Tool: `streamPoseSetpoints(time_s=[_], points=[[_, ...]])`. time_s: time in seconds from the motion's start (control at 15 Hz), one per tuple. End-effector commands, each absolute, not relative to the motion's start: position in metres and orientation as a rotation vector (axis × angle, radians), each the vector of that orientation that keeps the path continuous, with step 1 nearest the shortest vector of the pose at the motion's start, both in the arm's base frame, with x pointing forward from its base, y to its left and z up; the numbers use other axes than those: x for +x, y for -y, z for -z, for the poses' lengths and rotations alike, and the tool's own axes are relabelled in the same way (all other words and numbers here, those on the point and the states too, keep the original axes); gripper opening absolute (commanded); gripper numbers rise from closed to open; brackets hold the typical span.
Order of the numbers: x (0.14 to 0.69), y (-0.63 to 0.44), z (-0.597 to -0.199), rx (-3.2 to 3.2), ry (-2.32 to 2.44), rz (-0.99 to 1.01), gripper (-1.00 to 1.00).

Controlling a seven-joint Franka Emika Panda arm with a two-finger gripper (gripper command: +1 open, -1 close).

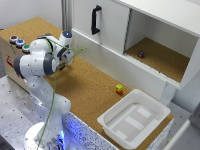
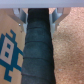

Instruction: Open the cabinet drawer

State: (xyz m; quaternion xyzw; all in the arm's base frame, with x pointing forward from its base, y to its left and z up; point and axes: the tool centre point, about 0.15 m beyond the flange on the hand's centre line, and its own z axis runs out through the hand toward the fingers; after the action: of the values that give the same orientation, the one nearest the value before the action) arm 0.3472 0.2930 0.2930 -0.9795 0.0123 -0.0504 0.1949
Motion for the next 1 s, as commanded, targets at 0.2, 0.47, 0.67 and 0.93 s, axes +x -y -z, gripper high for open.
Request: streamPoseSetpoints(time_s=[0.2,0.47,0.67,0.93], points=[[0.34,-0.221,-0.274,-2.665,-0.057,0.147,-1.0],[0.342,-0.197,-0.273,-2.682,-0.09,0.145,-1.0],[0.342,-0.179,-0.272,-2.703,-0.117,0.137,-1.0],[0.339,-0.157,-0.274,-2.731,-0.15,0.132,-1.0]])
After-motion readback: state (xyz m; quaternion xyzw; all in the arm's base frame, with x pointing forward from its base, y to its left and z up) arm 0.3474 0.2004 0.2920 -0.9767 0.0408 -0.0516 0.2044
